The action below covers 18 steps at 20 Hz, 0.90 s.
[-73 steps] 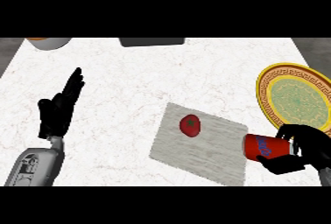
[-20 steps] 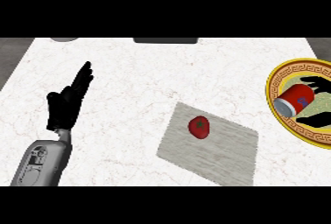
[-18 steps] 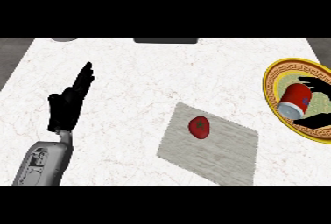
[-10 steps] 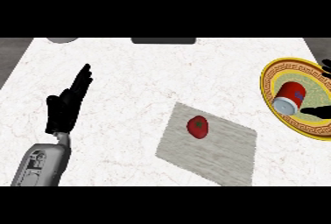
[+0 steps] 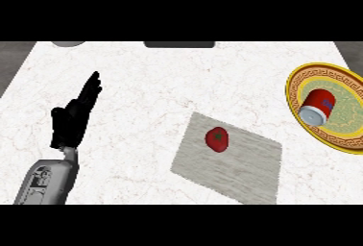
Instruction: Pick the can from the placemat and place it in the plate
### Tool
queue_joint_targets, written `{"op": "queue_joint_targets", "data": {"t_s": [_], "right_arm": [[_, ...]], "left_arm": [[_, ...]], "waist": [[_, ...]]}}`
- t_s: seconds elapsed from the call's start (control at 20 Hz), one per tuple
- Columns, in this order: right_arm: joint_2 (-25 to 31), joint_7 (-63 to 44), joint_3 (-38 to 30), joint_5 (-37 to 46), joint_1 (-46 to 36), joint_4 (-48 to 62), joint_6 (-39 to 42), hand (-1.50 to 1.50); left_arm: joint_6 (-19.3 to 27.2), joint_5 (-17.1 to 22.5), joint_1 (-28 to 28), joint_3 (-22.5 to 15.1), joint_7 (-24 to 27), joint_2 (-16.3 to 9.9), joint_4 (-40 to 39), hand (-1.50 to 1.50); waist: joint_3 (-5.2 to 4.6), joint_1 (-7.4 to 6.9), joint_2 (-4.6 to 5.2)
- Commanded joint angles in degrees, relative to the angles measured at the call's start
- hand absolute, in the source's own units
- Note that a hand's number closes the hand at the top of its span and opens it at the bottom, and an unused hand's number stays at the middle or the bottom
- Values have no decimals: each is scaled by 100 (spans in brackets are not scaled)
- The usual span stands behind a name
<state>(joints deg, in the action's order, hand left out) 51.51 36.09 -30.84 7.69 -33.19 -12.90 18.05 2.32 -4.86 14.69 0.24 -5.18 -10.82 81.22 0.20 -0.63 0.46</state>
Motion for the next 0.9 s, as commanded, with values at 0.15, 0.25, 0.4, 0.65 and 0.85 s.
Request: {"op": "queue_joint_targets", "data": {"t_s": [0.15, 0.25, 0.4, 0.65, 0.85], "right_arm": [[777, 571, -362, -271, 805, 453, 891, -150], [899, 598, -326, -232, 836, 445, 1085, -150], [903, 722, -328, -217, 1017, 432, 1015, -150], [1014, 777, -391, -274, 1202, 446, 1197, -150], [1015, 736, -389, -268, 1298, 428, 1178, -150]], "left_arm": [[34, 31, 189, 147, 178, 33, -315, 0], [-219, 111, 28, 153, 130, -158, -137, 0], [-22, -33, 212, 84, 38, -30, -161, 0], [-56, 26, 156, 37, -34, 63, -112, 0], [-33, -23, 154, 59, -55, -6, -15, 0]], "waist": [[23, 1, 46], [26, -68, 38], [32, -64, 39], [48, -67, 44], [59, -112, 46]]}}
